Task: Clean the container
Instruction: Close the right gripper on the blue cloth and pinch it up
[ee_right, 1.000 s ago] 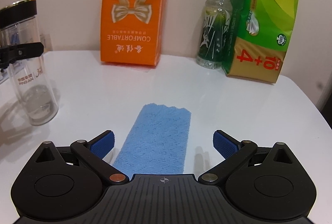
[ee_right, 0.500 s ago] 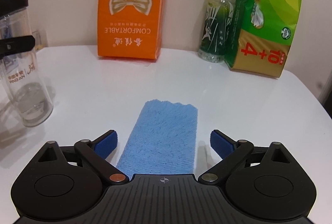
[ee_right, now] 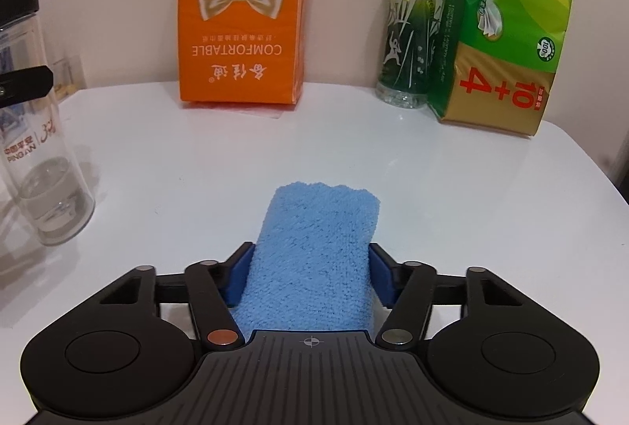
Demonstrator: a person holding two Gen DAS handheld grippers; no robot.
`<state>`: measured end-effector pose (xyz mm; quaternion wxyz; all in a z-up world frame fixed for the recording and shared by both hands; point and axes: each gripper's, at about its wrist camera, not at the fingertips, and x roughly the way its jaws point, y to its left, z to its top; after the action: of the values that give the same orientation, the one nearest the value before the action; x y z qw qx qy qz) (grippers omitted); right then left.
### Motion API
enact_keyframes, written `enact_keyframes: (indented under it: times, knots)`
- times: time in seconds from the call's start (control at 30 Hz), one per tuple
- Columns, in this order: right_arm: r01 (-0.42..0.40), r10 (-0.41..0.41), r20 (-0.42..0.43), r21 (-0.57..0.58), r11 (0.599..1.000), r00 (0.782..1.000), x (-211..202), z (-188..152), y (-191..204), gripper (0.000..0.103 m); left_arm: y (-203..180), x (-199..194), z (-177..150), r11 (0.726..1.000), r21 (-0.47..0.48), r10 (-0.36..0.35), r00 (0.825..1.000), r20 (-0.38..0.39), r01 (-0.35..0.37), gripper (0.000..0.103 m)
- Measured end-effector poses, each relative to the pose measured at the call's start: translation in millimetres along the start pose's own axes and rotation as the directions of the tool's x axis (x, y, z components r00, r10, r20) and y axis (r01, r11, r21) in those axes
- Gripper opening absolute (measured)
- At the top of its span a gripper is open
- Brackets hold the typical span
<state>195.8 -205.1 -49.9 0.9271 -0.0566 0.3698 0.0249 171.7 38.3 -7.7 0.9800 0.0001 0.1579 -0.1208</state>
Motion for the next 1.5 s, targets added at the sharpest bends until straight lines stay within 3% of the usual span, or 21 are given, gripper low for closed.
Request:
enact_keyframes:
  times: [0.4,0.77,0.93,1.17,1.23,1.27,1.3,1.5]
  knots:
    - [-0.036,0.036,0.009,0.014,0.999,0.999,-2.2,1.6,-2.0,0.024,2.3,0.8,-0.2,1.0,-0.001,-0.002,1.0,0.001,0.002,0.079]
    - [-0.084,0.083,0.007,0.04,0.996,0.996,-2.8,3.1,-8.8,0.012,4.4,1.5,-0.7,1.0,0.0,-0.007,1.0,0.001,0.007,0.079]
    - [-0.079,0.079,0.005,0.04,0.996,0.997,-1.9,3.3,-8.5,0.012,4.8,1.9,-0.6,1.0,0.0,-0.009,1.0,0.001,0.009,0.079]
    - [-0.061,0.061,0.003,0.032,0.998,0.998,0.2,4.1,-6.0,0.023,5.9,1.8,-0.5,1.0,0.0,-0.01,1.0,0.001,0.01,0.079]
    - [-0.056,0.056,0.002,0.032,0.998,0.998,-0.5,3.8,-5.4,0.029,6.2,2.0,-0.5,1.0,0.0,-0.01,1.0,0.001,0.01,0.079]
    - [-0.054,0.054,-0.001,0.035,0.998,0.999,-1.3,1.8,-5.5,0.04,6.3,2.0,-0.4,1.0,0.0,-0.011,1.0,0.002,0.011,0.079]
    - [-0.052,0.053,-0.004,0.037,0.998,0.999,-0.5,1.5,-5.7,0.043,6.5,2.1,-0.4,1.0,0.001,-0.011,1.0,0.002,0.011,0.079]
    - [-0.043,0.043,0.003,0.033,0.999,0.999,-0.1,0.7,-5.7,0.039,7.5,2.2,-0.1,1.0,0.001,-0.012,1.0,0.002,0.012,0.079]
